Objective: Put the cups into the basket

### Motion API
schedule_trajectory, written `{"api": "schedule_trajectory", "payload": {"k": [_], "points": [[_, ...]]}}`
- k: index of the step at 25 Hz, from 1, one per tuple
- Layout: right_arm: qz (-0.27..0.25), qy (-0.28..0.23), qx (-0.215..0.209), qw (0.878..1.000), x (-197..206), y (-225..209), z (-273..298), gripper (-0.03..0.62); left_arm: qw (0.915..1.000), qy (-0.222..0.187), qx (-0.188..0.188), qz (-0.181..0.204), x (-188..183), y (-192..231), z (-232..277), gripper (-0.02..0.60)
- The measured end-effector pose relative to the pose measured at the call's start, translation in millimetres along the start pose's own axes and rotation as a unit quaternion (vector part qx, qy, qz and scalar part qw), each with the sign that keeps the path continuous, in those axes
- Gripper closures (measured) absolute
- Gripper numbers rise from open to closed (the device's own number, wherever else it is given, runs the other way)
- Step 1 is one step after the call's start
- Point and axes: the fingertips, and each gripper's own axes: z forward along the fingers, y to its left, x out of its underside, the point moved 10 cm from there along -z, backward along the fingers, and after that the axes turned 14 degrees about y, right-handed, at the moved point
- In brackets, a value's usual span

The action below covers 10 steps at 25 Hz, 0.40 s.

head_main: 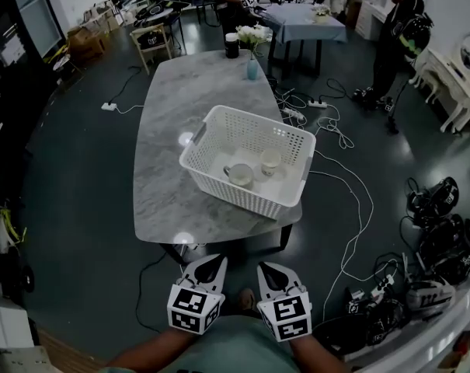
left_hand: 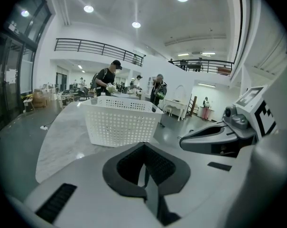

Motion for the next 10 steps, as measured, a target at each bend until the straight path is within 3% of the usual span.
{"api": "schedule_trajectory", "payload": {"k": [10], "points": [[0.008,0.007,0.014,1.000,4.8,-2.4,5.3,0.583,1.0000,-0.001,0.009,0.004,1.6,2.6,3.6,0.581]]}}
